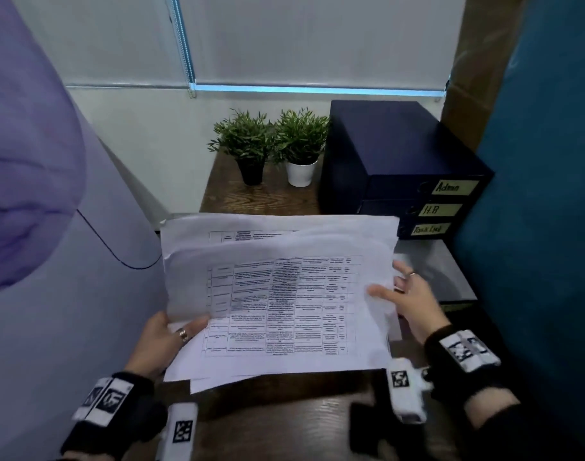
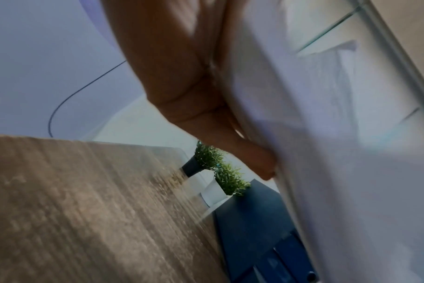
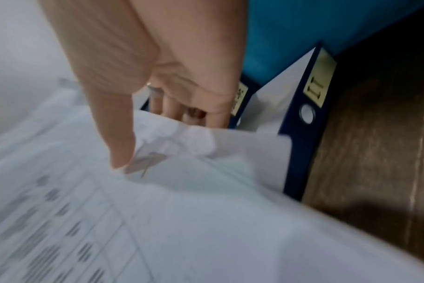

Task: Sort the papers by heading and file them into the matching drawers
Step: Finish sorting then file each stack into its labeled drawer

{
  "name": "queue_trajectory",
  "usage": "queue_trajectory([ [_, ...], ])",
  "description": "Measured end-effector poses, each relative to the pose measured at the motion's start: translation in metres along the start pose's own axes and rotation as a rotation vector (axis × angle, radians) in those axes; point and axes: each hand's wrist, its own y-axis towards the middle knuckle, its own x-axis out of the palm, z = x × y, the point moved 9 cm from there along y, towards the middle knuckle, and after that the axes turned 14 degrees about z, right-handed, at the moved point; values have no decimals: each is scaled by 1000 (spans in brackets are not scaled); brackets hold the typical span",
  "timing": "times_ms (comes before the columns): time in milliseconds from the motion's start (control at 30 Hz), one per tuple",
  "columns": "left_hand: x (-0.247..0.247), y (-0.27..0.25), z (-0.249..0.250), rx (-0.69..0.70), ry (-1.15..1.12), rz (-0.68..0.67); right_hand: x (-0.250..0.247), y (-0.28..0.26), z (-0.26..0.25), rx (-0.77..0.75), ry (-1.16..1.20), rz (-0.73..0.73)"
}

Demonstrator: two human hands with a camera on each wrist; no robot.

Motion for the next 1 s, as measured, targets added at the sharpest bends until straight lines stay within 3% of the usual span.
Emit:
queue_trajectory([
  [167, 20, -15, 26, 56, -87, -75, -31, -15, -27, -80, 249, -18],
  [333, 29, -32, 37, 209, -59, -12, -52, -46, -14, -129, 213, 40],
  [533, 54, -42, -27, 73, -14, -57, -40, -66, 39, -95, -107, -3],
  [667, 46, -48, -28, 57, -98, 79, -51, -72, 34, 5, 37, 136],
  [800, 52, -57, -45, -10, -10, 1, -48, -79, 44, 31, -64, 46],
  [833, 52, -58, -51, -19, 51, -3, -50, -81, 43, -7, -168, 56],
  [900, 50, -58, -43, 42, 152, -17, -66, -81, 21, -143, -393, 254],
  [967, 54, -63, -12, 229, 253, -81, -72, -90, -26, -420, -588, 438],
  [1000, 59, -72, 12, 357, 299, -131, -61, -96, -49, -578, -669, 424],
])
